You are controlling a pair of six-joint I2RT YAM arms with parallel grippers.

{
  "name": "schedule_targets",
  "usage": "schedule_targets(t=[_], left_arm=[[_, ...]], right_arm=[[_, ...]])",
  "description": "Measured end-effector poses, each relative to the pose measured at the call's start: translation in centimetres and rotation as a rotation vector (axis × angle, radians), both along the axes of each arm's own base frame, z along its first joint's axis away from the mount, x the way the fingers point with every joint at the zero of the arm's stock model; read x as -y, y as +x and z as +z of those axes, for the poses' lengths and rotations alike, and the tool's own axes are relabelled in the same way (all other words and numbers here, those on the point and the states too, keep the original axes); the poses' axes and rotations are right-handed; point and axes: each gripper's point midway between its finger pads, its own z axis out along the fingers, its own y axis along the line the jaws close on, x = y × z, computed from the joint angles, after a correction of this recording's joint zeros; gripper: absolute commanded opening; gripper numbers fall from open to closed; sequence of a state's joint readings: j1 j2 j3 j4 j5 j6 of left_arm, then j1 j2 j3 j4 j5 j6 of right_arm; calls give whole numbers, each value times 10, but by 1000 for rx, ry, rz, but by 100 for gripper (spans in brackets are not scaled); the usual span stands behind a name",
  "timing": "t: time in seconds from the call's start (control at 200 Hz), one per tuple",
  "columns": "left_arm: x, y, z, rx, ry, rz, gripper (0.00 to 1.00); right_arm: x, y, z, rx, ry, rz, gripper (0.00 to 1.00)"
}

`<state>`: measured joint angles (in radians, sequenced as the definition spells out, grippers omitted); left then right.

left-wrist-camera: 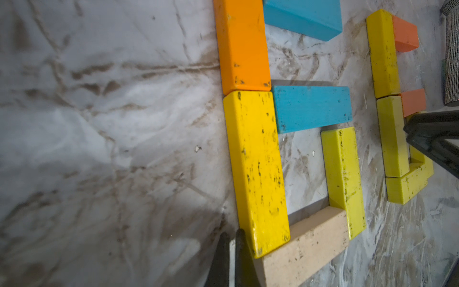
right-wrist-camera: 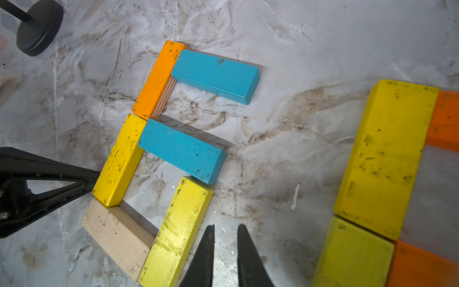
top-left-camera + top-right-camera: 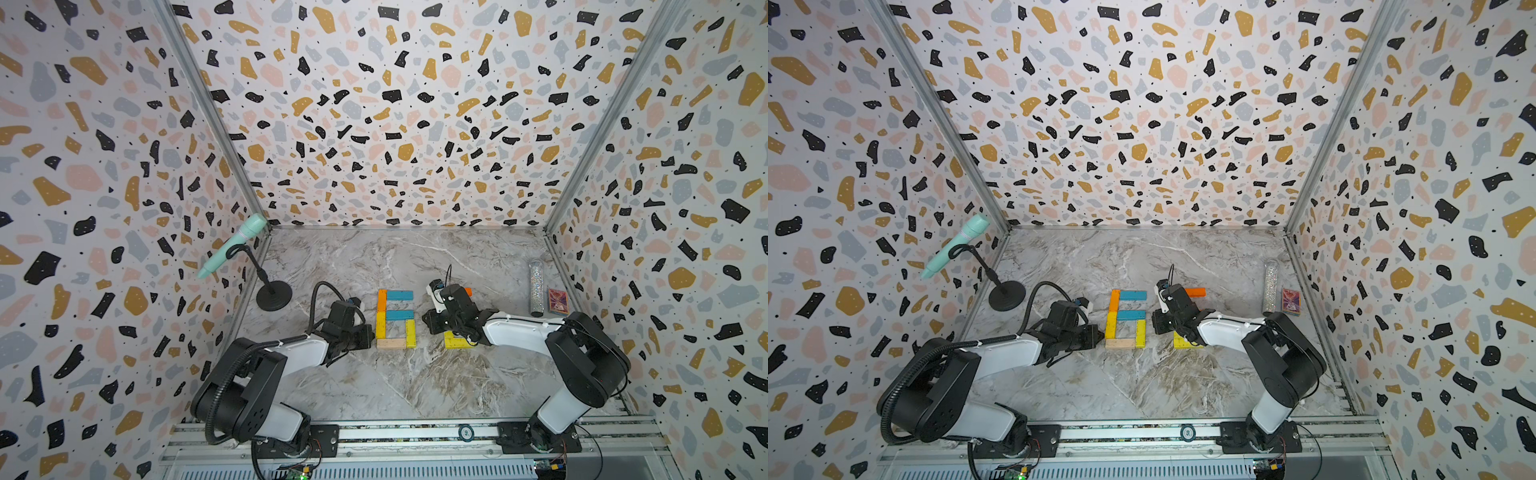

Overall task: Assemble the number 6 with building blocks
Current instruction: Adjust the building block at the center of the board.

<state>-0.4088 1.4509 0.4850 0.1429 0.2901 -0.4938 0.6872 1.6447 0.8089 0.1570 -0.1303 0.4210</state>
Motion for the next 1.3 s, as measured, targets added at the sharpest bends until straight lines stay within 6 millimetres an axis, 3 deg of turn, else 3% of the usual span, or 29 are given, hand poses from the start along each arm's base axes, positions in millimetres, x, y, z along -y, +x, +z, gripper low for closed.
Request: schedule_targets(t=[1.036,1.166,1.302], left_arm=[[-1,8,-1,24,6,17,0],[-9,10,0,22,40,53,0],[-20,17,7,21,84,97,0]], right_arm=[[4,3,2,4,1,-11,20],[6,5,12,24,12,-16,20],[14,13,41,83,48,-35,21]])
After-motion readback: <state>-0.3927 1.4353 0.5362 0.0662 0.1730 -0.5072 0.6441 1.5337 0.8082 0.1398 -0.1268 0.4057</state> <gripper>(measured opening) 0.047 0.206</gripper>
